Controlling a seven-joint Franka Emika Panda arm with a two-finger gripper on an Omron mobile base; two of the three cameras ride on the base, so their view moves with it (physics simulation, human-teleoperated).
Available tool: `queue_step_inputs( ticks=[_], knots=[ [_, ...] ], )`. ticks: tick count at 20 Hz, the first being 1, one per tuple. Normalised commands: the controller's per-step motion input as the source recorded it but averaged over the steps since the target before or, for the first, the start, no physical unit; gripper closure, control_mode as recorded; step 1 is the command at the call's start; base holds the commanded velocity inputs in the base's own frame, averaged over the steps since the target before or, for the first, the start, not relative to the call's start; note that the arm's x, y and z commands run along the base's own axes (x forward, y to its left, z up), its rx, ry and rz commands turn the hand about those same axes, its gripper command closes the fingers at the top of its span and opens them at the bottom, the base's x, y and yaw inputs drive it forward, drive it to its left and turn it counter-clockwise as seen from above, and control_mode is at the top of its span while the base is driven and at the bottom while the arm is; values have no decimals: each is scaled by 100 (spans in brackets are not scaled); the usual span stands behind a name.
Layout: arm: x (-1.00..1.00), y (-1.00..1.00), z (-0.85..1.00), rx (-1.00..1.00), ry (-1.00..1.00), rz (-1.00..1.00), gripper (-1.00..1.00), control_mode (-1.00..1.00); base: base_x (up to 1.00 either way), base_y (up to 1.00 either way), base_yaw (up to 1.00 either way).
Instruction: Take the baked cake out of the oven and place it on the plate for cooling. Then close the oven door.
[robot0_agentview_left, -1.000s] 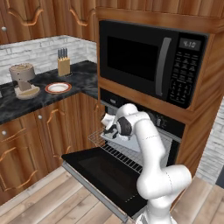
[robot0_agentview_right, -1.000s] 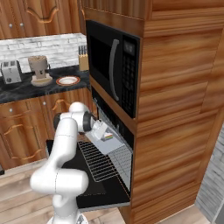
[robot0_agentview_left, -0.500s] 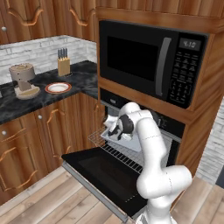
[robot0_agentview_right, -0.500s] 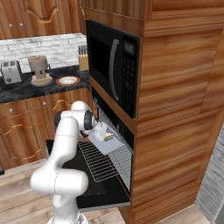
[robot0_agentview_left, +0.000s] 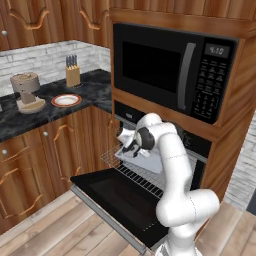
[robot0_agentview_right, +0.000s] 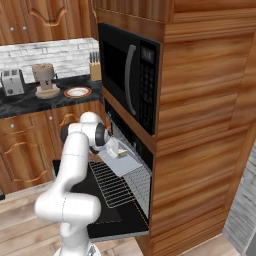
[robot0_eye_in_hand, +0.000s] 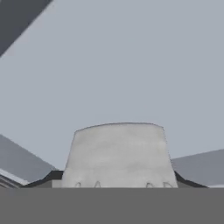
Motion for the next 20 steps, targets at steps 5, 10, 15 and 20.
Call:
queue_step_inputs(
  ticks=[5, 10, 15, 20],
  knots=[
    [-44, 60, 97, 11, 0, 7, 100, -100, 0, 0, 0],
    [-67, 70, 86, 8, 0, 8, 100, -100, 0, 0, 0],
    [-88, 26, 100, 18, 0, 1, 100, -100, 0, 0, 0],
    [-92, 0, 100, 29, 0, 0, 100, -100, 0, 0, 0]
  ],
)
